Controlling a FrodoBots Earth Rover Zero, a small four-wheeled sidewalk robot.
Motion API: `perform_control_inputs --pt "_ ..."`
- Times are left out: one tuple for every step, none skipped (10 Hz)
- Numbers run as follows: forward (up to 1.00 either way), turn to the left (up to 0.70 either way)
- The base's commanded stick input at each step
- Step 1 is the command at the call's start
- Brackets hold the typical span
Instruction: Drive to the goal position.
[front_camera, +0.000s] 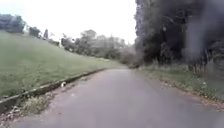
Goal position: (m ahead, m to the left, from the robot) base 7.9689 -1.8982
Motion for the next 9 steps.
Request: perform_control_inputs --pt "1.0 0.0" --pt "1.0 0.0" --pt "1.0 0.0" --pt "1.0 0.0" --pt "1.0 0.0" --pt "1.0 0.0" --pt "1.0 0.0" --pt "1.0 0.0" --pt "1.0 0.0"
